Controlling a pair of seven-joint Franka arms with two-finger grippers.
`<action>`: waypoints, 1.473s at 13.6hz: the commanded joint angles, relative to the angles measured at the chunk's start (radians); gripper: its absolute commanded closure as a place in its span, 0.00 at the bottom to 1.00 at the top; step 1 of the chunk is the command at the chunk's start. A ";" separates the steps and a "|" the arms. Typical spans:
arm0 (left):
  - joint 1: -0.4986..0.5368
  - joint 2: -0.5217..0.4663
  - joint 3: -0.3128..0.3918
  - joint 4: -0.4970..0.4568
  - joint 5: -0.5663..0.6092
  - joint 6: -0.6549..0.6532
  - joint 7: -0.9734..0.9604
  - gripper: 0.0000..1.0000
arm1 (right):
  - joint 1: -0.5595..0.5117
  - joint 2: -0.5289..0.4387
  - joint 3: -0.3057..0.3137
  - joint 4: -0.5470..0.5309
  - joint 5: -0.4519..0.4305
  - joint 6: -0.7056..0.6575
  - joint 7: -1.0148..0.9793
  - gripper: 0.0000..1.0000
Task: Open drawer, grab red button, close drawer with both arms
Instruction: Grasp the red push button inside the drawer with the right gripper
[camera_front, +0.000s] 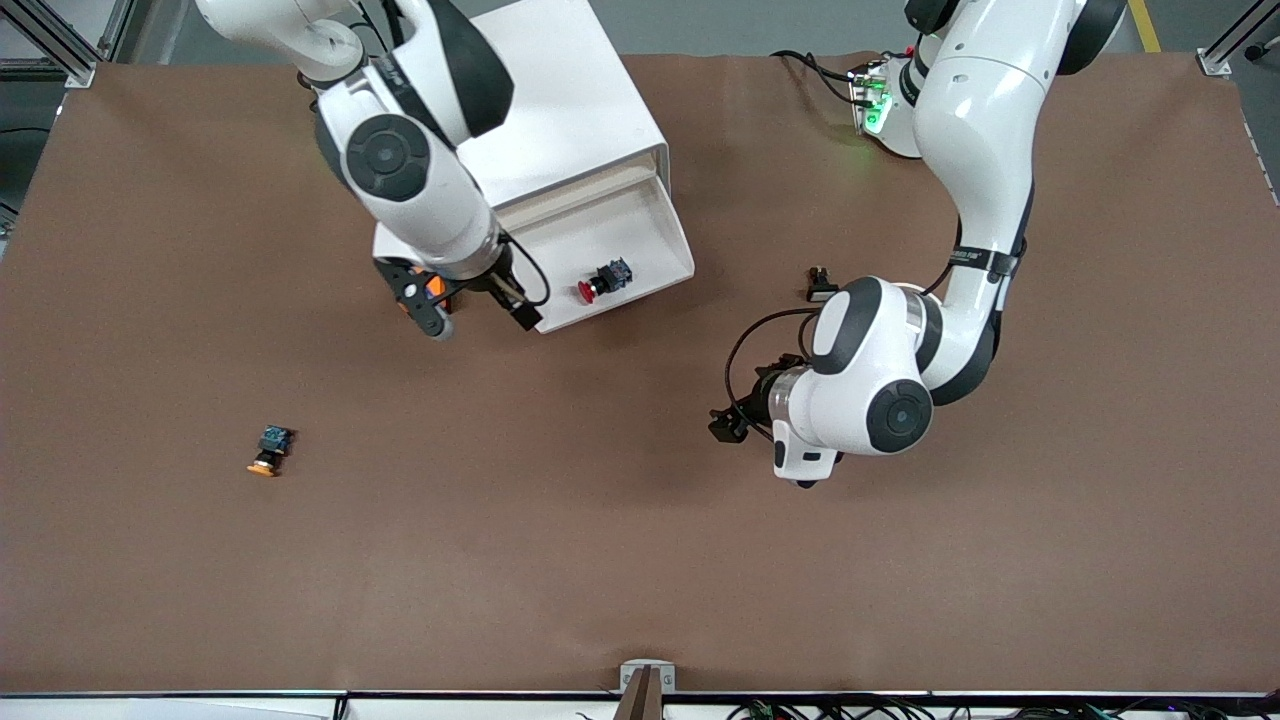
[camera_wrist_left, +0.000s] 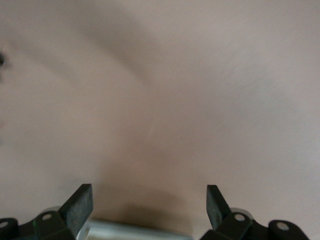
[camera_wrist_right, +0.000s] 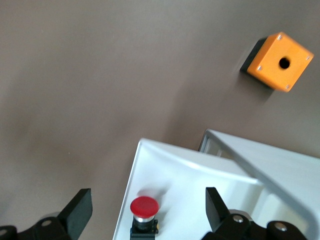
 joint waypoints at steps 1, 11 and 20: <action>-0.014 -0.054 0.014 -0.018 0.102 0.069 0.013 0.00 | 0.066 -0.012 -0.011 -0.082 0.013 0.112 0.071 0.00; -0.043 -0.057 0.011 -0.021 0.220 0.072 0.004 0.00 | 0.209 0.058 -0.012 -0.168 0.010 0.314 0.196 0.00; -0.043 -0.057 0.009 -0.022 0.214 0.088 0.011 0.00 | 0.203 0.057 -0.014 -0.157 0.010 0.311 0.196 0.87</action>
